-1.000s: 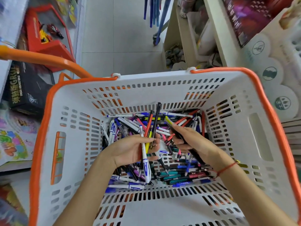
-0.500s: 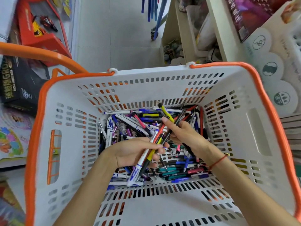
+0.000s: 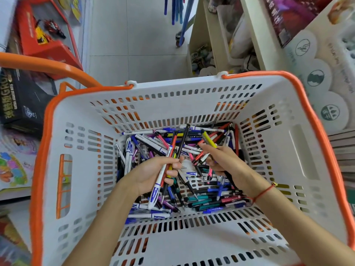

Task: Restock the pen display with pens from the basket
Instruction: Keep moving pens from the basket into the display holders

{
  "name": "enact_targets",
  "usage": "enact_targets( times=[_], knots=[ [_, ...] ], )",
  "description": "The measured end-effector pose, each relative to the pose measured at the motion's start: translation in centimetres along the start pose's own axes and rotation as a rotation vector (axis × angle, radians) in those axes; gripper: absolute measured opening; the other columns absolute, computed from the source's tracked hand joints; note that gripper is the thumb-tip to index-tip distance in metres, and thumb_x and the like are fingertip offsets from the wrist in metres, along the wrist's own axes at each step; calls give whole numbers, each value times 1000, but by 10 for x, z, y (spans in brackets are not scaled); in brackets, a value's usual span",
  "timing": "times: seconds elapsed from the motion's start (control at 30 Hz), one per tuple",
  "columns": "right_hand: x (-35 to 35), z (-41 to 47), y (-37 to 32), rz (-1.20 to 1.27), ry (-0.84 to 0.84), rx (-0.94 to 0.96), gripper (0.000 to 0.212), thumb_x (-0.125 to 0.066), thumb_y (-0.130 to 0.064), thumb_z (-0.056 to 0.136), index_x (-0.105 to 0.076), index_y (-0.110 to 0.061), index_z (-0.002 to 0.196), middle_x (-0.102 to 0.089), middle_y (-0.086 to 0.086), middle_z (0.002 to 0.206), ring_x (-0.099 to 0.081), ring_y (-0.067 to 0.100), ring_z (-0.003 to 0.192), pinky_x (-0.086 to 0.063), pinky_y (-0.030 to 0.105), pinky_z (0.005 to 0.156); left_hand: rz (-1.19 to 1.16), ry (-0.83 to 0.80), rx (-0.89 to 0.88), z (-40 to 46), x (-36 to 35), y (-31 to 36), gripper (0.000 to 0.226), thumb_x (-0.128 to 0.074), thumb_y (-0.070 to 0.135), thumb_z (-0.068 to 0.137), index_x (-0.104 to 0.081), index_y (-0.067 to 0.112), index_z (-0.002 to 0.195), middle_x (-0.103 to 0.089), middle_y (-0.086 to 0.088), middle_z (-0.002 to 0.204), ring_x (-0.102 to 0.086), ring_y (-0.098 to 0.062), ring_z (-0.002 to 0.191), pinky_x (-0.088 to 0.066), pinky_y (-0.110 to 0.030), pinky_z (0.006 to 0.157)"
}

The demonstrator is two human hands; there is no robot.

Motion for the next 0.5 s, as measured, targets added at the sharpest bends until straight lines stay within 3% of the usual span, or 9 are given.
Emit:
enact_targets(
  times=[0.17, 0.27, 0.37, 0.5],
  knots=[
    [-33, -20, 9, -181, -90, 1, 35, -62, -47, 91, -68, -12, 87, -58, -3, 55, -30, 7, 40, -27, 17, 42, -160, 101, -143, 8, -2, -1, 15, -44, 18, 101, -55, 9, 97, -41, 4, 64, -35, -5, 45, -38, -16, 44],
    [-45, -25, 21, -185, -156, -45, 35, -67, -48, 86, -66, -13, 85, -65, -3, 57, -27, 5, 37, -25, 17, 41, -144, 159, -195, 13, -6, -8, 15, -45, 18, 102, -56, 8, 103, -44, 4, 65, -40, -6, 47, -40, -16, 47],
    [-46, -27, 33, -168, -242, -218, 37, -73, -43, 83, -57, -9, 88, -51, -8, 44, -25, 6, 37, -24, 18, 41, -78, 246, -250, 20, -7, -18, 16, -46, 18, 102, -57, 8, 106, -47, 5, 64, -41, -7, 52, -40, -21, 58],
    [-42, -30, 45, -65, -368, -375, 21, -80, -25, 80, -68, -14, 66, -45, -3, 54, -19, 8, 39, -21, 18, 42, -19, 353, -360, 21, -6, -22, 16, -45, 18, 102, -55, 6, 97, -42, 1, 69, -40, -11, 58, -44, -22, 60]
  ],
)
Point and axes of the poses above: each hand's wrist, its own z-axis towards the middle knuckle, its own x-axis out of the back of the hand, y = z × x, the point moved 4 cm from there along z, towards the middle knuckle
